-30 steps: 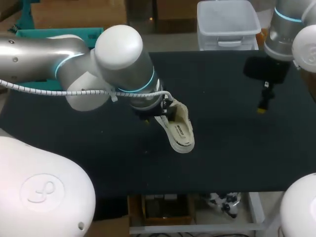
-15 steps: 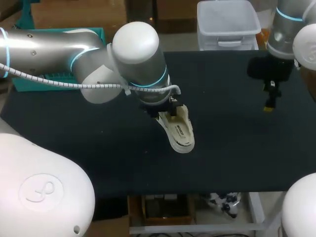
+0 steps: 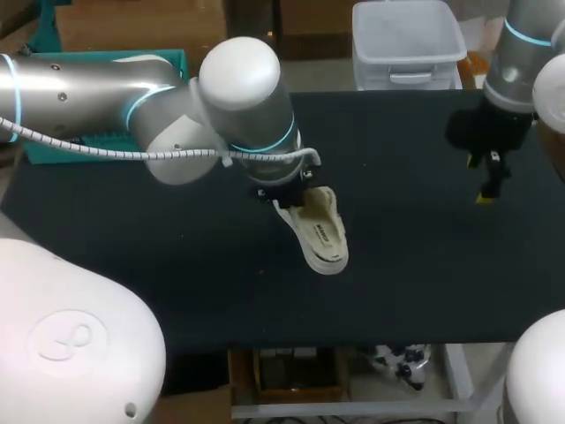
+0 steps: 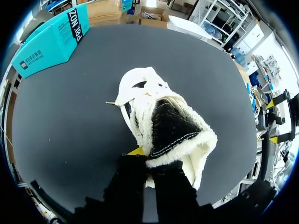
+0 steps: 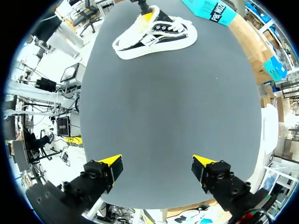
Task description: Open the shoe tongue, take the insole out of the shoe, put the insole back into the shoe, and pack the shoe into the shoebox
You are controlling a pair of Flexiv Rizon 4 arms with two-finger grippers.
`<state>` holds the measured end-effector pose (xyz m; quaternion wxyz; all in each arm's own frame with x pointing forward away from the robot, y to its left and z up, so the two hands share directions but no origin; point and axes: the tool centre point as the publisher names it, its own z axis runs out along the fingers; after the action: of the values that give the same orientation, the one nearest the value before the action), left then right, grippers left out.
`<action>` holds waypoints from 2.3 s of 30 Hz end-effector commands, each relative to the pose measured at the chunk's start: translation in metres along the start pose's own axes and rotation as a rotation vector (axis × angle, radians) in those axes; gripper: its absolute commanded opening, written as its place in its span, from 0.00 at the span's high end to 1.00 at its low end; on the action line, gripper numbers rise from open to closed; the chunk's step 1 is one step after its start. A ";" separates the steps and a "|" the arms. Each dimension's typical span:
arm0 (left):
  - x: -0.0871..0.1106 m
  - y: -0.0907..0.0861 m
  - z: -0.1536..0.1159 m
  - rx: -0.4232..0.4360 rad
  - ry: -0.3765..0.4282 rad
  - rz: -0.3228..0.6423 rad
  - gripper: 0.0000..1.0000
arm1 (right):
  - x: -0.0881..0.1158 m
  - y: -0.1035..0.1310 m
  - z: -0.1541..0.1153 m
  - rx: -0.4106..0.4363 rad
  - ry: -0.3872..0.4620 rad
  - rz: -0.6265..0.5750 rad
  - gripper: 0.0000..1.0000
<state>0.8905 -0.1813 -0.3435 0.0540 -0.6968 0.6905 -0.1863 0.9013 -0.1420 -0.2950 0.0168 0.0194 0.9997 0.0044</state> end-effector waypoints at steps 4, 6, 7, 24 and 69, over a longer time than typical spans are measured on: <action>-0.004 -0.002 -0.017 -0.028 0.079 0.118 1.00 | 0.005 0.012 -0.005 -0.016 0.002 -0.062 0.00; -0.004 -0.005 -0.024 -0.032 0.103 0.176 1.00 | 0.005 0.020 -0.006 -0.023 -0.001 -0.091 0.00; -0.005 -0.007 -0.027 -0.036 0.113 0.202 1.00 | 0.005 0.024 -0.006 -0.016 0.007 -0.089 0.00; -0.022 -0.042 -0.103 0.034 0.180 0.594 1.00 | 0.011 0.078 -0.016 0.053 -0.032 -0.098 0.00; -0.263 -0.302 -0.276 0.120 0.135 1.534 1.00 | 0.020 0.083 -0.018 0.049 -0.067 -0.085 0.00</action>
<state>1.0661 0.1261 -0.0322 0.1912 -0.0118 0.9669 -0.1686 0.8854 -0.0583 -0.2768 0.0491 -0.0226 0.9983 -0.0210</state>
